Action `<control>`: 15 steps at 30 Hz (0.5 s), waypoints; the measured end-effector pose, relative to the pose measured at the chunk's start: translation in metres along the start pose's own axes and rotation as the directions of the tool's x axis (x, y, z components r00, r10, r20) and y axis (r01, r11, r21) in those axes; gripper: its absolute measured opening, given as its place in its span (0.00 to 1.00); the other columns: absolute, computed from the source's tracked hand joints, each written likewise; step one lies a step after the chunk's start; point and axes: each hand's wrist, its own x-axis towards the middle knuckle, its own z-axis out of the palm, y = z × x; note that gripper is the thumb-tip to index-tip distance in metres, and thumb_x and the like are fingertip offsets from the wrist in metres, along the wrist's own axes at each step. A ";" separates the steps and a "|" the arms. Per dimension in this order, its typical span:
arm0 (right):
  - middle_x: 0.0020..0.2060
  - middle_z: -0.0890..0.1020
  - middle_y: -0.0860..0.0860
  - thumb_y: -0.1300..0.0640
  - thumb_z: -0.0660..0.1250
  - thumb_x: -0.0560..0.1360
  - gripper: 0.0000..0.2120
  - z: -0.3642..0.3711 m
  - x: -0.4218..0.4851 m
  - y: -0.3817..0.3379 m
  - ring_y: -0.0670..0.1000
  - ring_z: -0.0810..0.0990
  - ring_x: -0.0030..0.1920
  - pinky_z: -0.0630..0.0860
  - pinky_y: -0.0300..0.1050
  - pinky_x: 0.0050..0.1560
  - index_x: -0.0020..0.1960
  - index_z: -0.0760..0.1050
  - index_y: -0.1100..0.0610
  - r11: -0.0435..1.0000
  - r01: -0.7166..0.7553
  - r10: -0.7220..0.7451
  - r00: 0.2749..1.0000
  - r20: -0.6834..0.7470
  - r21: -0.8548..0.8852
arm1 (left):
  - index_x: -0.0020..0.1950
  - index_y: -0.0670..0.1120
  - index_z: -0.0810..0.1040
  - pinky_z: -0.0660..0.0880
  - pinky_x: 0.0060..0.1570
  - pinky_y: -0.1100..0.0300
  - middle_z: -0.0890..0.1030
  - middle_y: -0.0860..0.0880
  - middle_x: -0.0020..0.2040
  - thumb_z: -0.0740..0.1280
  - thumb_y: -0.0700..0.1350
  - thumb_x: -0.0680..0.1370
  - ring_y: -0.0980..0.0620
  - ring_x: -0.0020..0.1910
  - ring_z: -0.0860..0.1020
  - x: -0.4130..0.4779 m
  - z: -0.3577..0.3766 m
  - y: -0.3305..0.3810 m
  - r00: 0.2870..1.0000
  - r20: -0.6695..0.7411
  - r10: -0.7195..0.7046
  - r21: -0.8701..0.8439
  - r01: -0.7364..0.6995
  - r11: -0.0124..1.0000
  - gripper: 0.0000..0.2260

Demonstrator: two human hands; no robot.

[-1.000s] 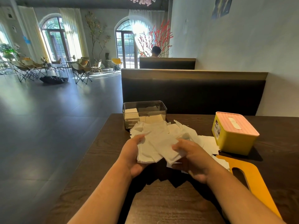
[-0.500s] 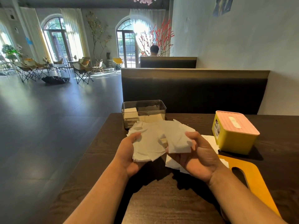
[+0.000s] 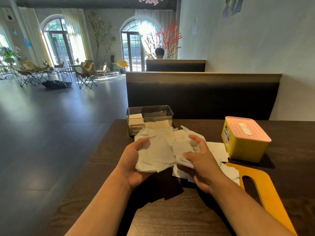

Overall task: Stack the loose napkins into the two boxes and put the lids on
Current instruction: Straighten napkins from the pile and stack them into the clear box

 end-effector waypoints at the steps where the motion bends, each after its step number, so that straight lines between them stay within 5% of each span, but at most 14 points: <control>1: 0.63 0.74 0.49 0.71 0.64 0.81 0.28 0.001 0.000 0.001 0.61 0.84 0.56 0.86 0.55 0.44 0.64 0.76 0.39 1.000 0.005 -0.005 1.000 0.001 -0.013 | 0.74 0.50 0.74 0.82 0.54 0.35 0.83 0.36 0.65 0.63 0.51 0.82 0.32 0.60 0.84 -0.002 0.002 0.000 1.000 0.014 -0.002 0.009 0.002 1.000 0.19; 5: 0.57 0.85 0.50 0.62 0.66 0.82 0.13 0.005 0.000 0.007 0.54 0.80 0.62 0.80 0.54 0.61 0.51 0.87 0.48 0.990 0.028 -0.024 0.999 0.034 -0.140 | 0.75 0.48 0.74 0.81 0.57 0.36 0.83 0.37 0.65 0.65 0.51 0.80 0.34 0.61 0.83 -0.004 0.005 -0.002 1.000 0.001 -0.001 0.072 0.001 0.997 0.23; 9: 0.55 0.85 0.39 0.46 0.67 0.81 0.13 0.005 0.000 0.007 0.42 0.76 0.62 0.69 0.46 0.67 0.48 0.87 0.51 0.981 0.057 -0.044 0.996 0.076 -0.184 | 0.68 0.44 0.78 0.79 0.57 0.40 0.86 0.37 0.59 0.64 0.51 0.83 0.37 0.52 0.87 -0.008 0.010 -0.005 0.998 -0.060 -0.025 0.176 0.035 0.984 0.17; 11: 0.58 0.84 0.42 0.40 0.70 0.78 0.15 0.002 0.002 0.011 0.46 0.78 0.63 0.72 0.48 0.67 0.52 0.87 0.50 0.962 0.121 -0.104 0.991 0.081 -0.246 | 0.66 0.43 0.80 0.78 0.59 0.42 0.86 0.37 0.58 0.66 0.51 0.81 0.38 0.50 0.87 -0.009 0.012 -0.007 0.996 -0.076 -0.041 0.218 0.057 0.974 0.18; 15: 0.51 0.86 0.42 0.44 0.72 0.78 0.11 0.001 0.003 0.013 0.46 0.82 0.57 0.75 0.41 0.54 0.55 0.85 0.49 0.906 0.240 -0.228 0.971 0.075 -0.348 | 0.68 0.45 0.80 0.79 0.60 0.43 0.86 0.38 0.59 0.69 0.52 0.77 0.39 0.52 0.86 -0.008 0.014 -0.008 0.993 -0.109 -0.041 0.283 0.071 0.957 0.21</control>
